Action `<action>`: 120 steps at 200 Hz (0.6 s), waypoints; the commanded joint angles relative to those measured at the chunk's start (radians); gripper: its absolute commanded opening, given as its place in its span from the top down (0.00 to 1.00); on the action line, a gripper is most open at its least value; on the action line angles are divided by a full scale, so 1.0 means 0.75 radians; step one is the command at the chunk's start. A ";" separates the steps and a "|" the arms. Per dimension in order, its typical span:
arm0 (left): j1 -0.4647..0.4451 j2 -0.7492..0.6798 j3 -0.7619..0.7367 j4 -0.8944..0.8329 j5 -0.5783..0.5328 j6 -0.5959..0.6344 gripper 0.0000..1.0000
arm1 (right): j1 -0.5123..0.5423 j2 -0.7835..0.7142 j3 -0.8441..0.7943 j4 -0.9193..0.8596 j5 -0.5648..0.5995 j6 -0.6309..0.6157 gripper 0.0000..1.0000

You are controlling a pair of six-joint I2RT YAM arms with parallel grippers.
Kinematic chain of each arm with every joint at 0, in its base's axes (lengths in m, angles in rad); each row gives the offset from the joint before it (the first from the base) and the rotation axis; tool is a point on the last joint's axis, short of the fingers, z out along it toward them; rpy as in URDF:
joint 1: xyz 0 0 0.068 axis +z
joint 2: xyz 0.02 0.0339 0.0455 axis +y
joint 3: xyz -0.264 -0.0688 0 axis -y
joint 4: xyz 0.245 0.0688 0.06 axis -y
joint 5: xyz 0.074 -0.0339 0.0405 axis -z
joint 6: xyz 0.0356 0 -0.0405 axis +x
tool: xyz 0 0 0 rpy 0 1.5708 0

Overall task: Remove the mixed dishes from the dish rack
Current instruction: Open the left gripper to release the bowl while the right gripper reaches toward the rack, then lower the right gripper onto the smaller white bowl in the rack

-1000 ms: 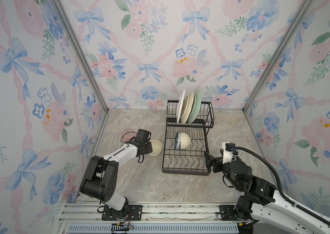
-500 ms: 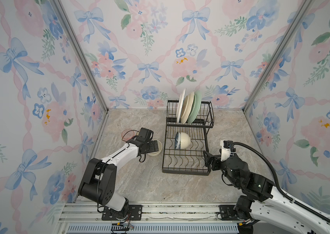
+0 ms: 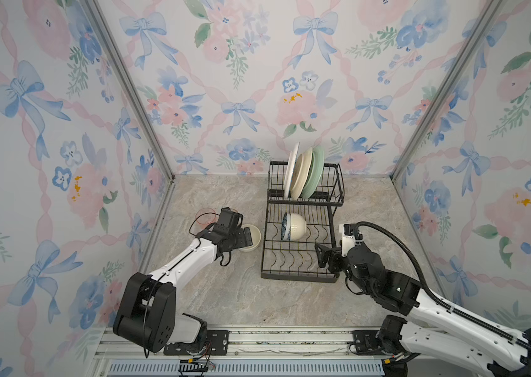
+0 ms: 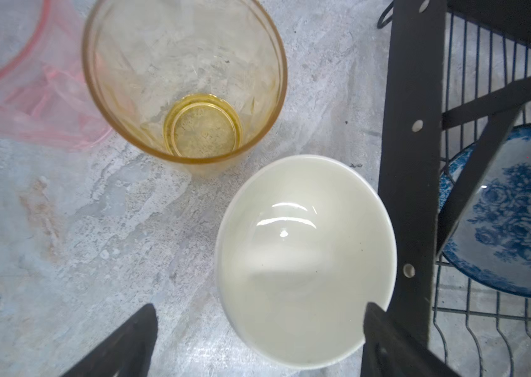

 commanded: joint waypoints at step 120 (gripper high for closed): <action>-0.035 -0.180 -0.006 -0.006 -0.052 -0.061 0.02 | -0.111 0.411 -0.054 0.545 -0.240 -0.115 0.03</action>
